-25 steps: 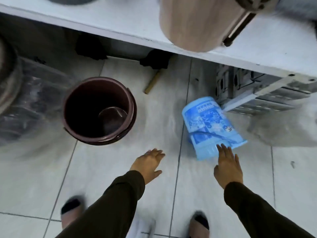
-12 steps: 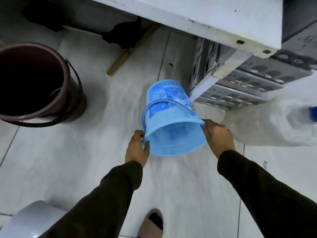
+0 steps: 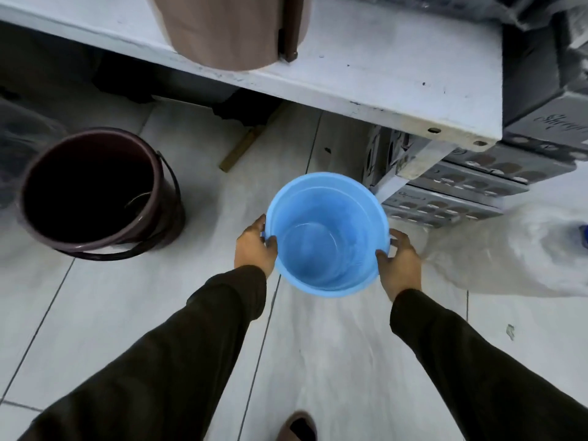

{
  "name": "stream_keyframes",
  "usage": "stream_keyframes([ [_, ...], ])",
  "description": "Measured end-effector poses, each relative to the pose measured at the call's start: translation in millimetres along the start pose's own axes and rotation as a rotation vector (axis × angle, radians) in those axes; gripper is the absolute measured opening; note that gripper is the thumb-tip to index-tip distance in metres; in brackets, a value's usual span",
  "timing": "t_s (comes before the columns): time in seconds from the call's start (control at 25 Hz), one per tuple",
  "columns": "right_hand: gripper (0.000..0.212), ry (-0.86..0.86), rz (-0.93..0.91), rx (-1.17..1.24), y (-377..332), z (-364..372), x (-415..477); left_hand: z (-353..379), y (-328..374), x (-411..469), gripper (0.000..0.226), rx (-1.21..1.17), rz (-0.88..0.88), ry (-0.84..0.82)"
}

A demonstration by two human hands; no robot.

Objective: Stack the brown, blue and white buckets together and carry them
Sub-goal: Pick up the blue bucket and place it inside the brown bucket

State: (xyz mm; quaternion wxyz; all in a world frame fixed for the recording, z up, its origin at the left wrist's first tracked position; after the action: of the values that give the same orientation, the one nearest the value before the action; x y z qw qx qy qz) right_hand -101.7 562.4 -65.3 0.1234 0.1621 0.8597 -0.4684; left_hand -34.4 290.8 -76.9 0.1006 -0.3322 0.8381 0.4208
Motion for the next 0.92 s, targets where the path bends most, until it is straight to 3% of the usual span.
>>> stream_keyframes([
  [0.12, 0.062, -0.077, -0.163, -0.178, -10, 1, -17, -10, -7, -21, 0.066, 0.282, 0.05, -0.048],
  [0.28, 0.062, -0.289, -0.451, -0.442, -48, 21, -58, -50, -26, -61, 0.067, 0.389, 0.104, 0.002],
  [0.56, 0.058, -0.545, -0.589, -0.48, -62, 84, -190, -117, -115, -153, 0.058, 0.452, 0.138, 0.049],
  [0.76, 0.059, -0.772, -0.563, -0.563, 2, 153, -312, -158, -266, -256, 0.062, 0.43, -0.039, 0.019],
  [0.92, 0.063, -0.953, -0.492, -0.682, 84, 223, -399, -150, -403, -347, 0.113, 0.349, -0.334, -0.102],
])
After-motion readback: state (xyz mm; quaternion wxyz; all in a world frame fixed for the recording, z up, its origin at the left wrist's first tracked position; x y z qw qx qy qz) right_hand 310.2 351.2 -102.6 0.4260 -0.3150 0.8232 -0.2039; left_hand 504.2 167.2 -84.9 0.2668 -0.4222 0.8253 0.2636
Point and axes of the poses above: each hand's wrist, its own x-axis towards the middle knuckle, its own z-axis out of the palm, y = z × x, the point moved 4 cm from there along x, towards the middle knuckle, and after that the axes turned 13 degrees about x, right-handed, at the moved point
